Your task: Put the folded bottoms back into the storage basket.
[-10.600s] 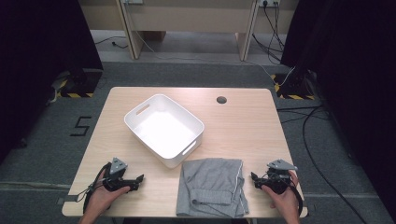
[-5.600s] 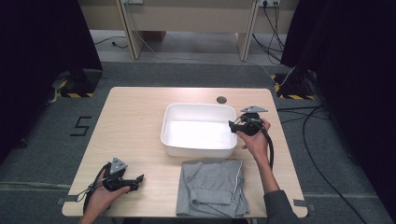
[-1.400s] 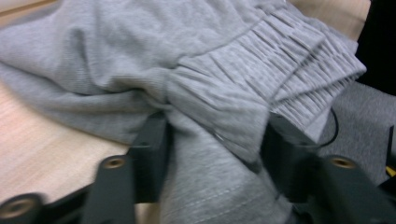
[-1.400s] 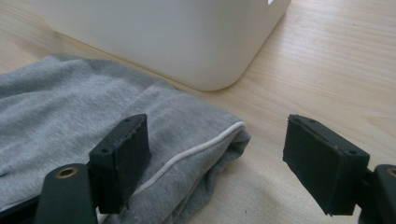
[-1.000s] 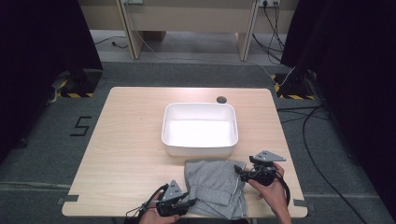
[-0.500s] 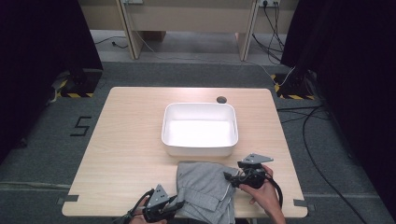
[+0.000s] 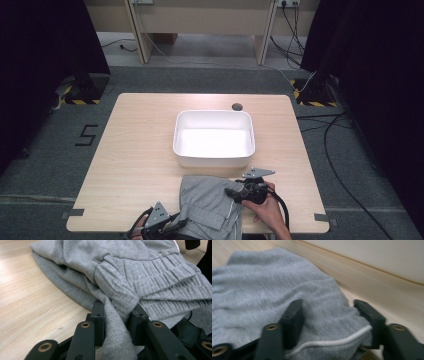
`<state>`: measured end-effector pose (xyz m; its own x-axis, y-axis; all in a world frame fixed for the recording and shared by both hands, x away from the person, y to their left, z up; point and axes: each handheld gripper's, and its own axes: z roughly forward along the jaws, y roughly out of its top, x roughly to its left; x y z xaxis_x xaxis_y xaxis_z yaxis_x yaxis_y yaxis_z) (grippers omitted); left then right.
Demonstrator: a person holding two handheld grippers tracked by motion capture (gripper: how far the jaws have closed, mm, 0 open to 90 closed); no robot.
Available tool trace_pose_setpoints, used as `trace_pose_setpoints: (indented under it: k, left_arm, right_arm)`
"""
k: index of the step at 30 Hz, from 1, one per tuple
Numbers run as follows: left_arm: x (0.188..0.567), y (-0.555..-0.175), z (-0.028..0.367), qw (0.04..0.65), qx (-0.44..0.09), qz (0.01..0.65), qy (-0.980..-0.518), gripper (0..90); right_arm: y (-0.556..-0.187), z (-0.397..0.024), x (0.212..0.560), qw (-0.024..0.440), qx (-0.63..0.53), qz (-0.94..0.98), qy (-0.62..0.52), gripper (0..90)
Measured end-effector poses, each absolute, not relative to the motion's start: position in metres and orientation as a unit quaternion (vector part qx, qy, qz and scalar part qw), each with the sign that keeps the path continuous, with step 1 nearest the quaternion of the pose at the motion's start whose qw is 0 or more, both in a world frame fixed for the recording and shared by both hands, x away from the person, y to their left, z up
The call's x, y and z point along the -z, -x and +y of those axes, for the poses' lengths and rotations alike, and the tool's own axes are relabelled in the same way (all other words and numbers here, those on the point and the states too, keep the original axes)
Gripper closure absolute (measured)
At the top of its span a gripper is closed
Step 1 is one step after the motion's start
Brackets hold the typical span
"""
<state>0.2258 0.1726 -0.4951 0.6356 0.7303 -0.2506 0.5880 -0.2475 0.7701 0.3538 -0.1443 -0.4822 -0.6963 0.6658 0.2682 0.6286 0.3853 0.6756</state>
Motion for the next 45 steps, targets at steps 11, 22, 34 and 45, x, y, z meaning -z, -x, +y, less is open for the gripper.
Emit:
trace_pose_setpoints:
  k: [11, 22, 34, 45]
  left_arm:
    - [0.495, -0.233, 0.170, 0.438, -0.100, 0.417, -0.790, 59.7]
    - [0.492, -0.229, 0.164, 0.416, -0.120, 0.444, -0.784, 35.4]
    - [0.494, -0.238, 0.159, 0.438, -0.091, 0.442, -0.778, 63.8]
    - [0.482, -0.233, 0.159, 0.456, -0.083, 0.399, -0.791, 75.3]
  right_arm:
    - [-0.372, -0.119, 0.481, 0.076, -0.408, 0.825, -0.384, 64.8]
    - [-0.372, -0.133, 0.472, 0.077, -0.406, 0.818, -0.399, 32.7]
    - [-0.377, -0.129, 0.488, 0.021, -0.421, 0.821, -0.386, 56.9]
    - [-0.364, -0.133, 0.472, 0.049, -0.462, 0.805, -0.369, 68.5]
